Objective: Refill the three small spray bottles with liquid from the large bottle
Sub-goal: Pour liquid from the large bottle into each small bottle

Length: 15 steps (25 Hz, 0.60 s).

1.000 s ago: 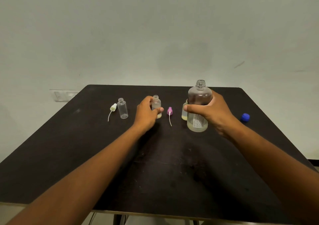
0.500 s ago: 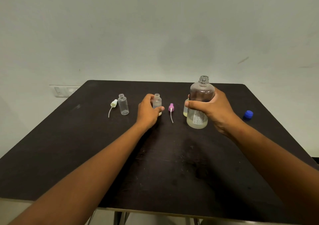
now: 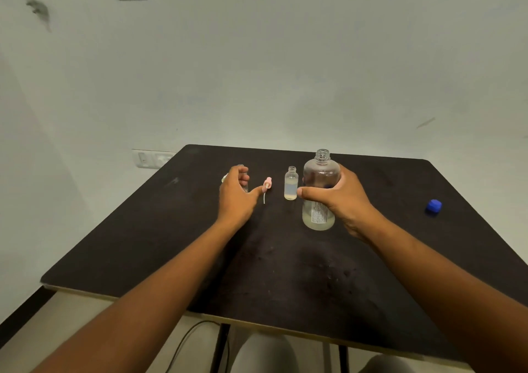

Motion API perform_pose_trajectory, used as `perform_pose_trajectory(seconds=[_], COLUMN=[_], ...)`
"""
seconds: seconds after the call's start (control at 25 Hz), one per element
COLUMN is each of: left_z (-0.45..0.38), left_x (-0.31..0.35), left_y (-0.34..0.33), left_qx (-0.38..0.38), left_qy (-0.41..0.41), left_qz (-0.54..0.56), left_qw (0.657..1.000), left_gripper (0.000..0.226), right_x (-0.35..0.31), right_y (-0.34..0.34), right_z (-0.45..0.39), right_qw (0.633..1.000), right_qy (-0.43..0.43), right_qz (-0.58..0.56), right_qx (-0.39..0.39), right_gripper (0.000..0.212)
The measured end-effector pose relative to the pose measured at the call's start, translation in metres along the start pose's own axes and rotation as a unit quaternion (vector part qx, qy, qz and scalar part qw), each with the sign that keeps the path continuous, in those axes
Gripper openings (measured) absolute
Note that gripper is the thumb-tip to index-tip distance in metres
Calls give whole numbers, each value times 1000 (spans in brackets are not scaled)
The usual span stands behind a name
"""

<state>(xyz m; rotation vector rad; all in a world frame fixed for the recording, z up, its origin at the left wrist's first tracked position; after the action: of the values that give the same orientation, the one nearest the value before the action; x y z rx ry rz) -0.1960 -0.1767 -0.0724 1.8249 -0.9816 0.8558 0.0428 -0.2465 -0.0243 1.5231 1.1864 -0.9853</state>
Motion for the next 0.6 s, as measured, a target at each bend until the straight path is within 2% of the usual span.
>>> perform_pose_trajectory(seconds=[0.2, 0.36, 0.48, 0.6], left_z=[-18, -34, -44, -49], left_x=[-29, -52, -56, -54], left_y=[18, 11, 0, -8], left_qx=[14, 18, 15, 18], left_qy=[37, 68, 67, 59], left_qz=[-24, -19, -26, -32], left_qw=[999, 997, 997, 998], left_gripper=[65, 71, 60, 32], right_x=[11, 26, 31, 37], right_y=[-33, -50, -56, -61], right_z=[-14, -22, -27, -34], right_qw=[1000, 1000, 999, 999], right_qy=[-1, -1, -3, -2], right_qz=[-3, -1, -4, -4], right_qx=[-10, -23, -37, -46], right_gripper=[59, 48, 43, 41])
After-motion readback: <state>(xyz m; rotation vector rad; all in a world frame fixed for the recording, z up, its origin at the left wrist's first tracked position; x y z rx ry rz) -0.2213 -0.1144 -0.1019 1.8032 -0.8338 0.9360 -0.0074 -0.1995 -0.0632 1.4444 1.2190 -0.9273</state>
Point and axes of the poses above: each hand's wrist, its own z-axis away from the middle knuckle, its own y-axis out of the back of the hand, x = y × z, the point moved 9 cm from there along -z, towards the middle knuckle, and after that the axes turned 2 degrees about -y, right-handed, at the moved point
